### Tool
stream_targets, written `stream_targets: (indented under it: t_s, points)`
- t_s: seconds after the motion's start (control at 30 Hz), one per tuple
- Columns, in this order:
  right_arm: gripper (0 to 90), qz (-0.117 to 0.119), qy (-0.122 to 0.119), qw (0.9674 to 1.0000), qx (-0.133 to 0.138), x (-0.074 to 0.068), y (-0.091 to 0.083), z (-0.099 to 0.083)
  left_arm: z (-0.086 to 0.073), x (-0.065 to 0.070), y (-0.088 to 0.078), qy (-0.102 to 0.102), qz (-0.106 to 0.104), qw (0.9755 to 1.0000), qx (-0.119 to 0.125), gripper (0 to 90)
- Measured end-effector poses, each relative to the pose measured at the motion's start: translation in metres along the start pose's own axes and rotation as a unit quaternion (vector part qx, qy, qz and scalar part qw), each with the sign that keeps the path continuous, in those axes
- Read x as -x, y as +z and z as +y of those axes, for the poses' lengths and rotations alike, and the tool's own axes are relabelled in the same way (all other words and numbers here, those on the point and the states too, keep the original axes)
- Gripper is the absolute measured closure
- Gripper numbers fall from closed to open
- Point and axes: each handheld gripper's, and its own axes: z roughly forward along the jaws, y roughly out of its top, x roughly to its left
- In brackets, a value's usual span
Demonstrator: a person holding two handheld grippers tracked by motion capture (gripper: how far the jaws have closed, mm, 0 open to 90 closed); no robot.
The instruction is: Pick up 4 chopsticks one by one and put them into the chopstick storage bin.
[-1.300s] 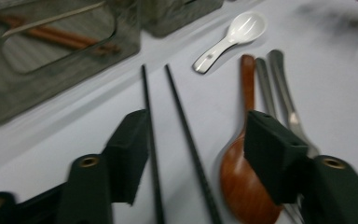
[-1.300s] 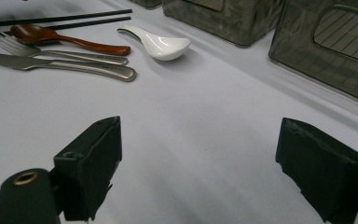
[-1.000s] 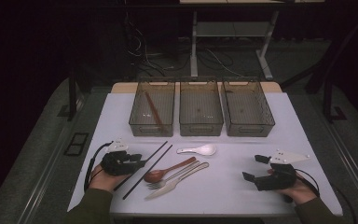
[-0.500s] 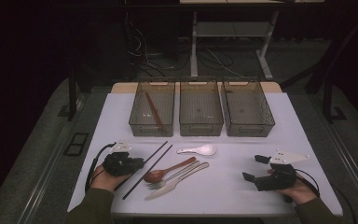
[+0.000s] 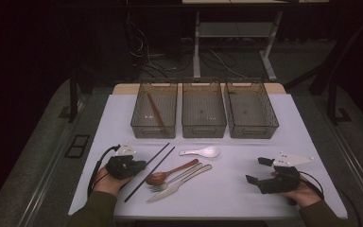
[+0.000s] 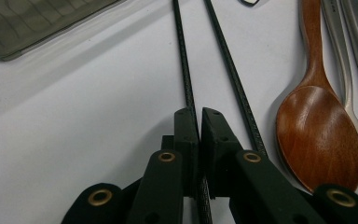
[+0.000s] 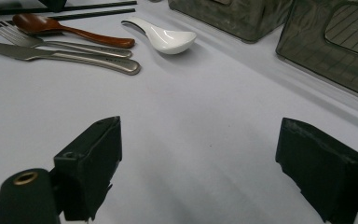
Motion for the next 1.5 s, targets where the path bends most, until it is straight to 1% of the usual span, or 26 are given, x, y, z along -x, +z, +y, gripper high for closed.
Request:
stream_targets:
  t_s: [0.07,0.13,0.2,0.33,0.37,0.43,0.47,0.5,0.53,0.57,0.6,0.83,0.93,1.0,1.17,1.3,1.37,1.4,1.5]
  points:
    - [14.0,0.000,0.000,1.0000,0.000,0.000,0.000,0.000,0.001,0.000,0.000,-0.002,0.001,1.0000,-0.001,84.4]
    - [14.0,0.000,-0.001,1.0000,0.000,0.000,0.000,0.000,0.002,0.000,0.000,0.003,0.003,1.0000,-0.008,84.6]
    - [14.0,0.000,0.000,1.0000,0.001,0.000,0.000,0.000,0.003,0.001,0.000,-0.001,0.005,0.9999,-0.011,84.7]
    - [14.0,0.000,-0.001,1.0000,0.001,0.000,0.000,0.000,0.004,0.000,0.000,-0.003,0.001,0.9999,-0.011,84.7]
    - [14.0,0.001,-0.001,1.0000,0.001,0.000,0.000,0.000,0.003,0.000,0.000,-0.005,0.000,1.0000,-0.006,84.7]
    - [14.0,0.001,-0.001,1.0000,0.001,0.000,0.000,0.000,0.004,0.000,-0.002,-0.002,-0.001,1.0000,-0.007,84.7]
    - [14.0,0.001,-0.001,1.0000,0.001,0.000,0.000,0.000,0.004,0.000,-0.003,-0.005,0.000,1.0000,-0.004,84.7]
    - [14.0,0.001,-0.001,1.0000,0.001,0.000,0.000,0.000,0.005,-0.001,-0.005,0.000,-0.002,1.0000,-0.006,84.7]
    - [14.0,0.001,-0.001,1.0000,0.001,0.000,0.000,0.000,0.005,0.000,-0.006,-0.001,-0.002,1.0000,-0.004,84.7]
    - [14.0,0.001,-0.001,1.0000,0.001,0.000,0.000,0.000,0.005,-0.001,-0.007,0.002,-0.004,1.0000,-0.003,84.7]
    - [14.0,0.001,-0.001,1.0000,0.001,0.000,0.000,0.000,0.006,0.000,-0.007,-0.002,-0.005,1.0000,0.001,84.7]
    - [14.0,0.001,-0.001,1.0000,0.001,0.000,0.000,0.000,0.008,0.002,-0.014,-0.002,-0.004,0.9999,0.015,84.8]
    - [14.0,0.001,-0.001,1.0000,0.001,0.000,0.000,0.000,0.009,0.002,-0.016,0.003,-0.005,0.9998,0.018,84.8]
    - [14.0,0.001,-0.001,1.0000,0.001,0.000,0.000,0.000,0.010,0.003,-0.018,0.000,-0.006,0.9997,0.024,84.8]
    - [14.0,0.001,-0.001,1.0000,0.001,0.000,0.000,0.000,0.011,0.004,-0.022,-0.005,-0.012,0.9990,0.042,84.8]
    - [14.0,0.001,-0.001,1.0000,0.001,0.000,0.000,0.000,0.014,0.005,-0.025,-0.001,-0.014,0.9986,0.050,84.9]
    - [14.0,0.001,-0.001,1.0000,0.001,0.000,0.000,0.000,0.016,0.006,-0.027,-0.005,-0.016,0.9980,0.061,84.9]
    - [14.0,0.001,-0.002,1.0000,0.001,0.000,0.000,0.000,0.016,0.005,-0.028,-0.004,-0.017,0.9978,0.063,84.9]
    - [14.0,0.001,-0.001,1.0000,0.001,0.000,0.000,0.000,0.018,0.005,-0.031,-0.007,-0.019,0.9969,0.076,84.9]
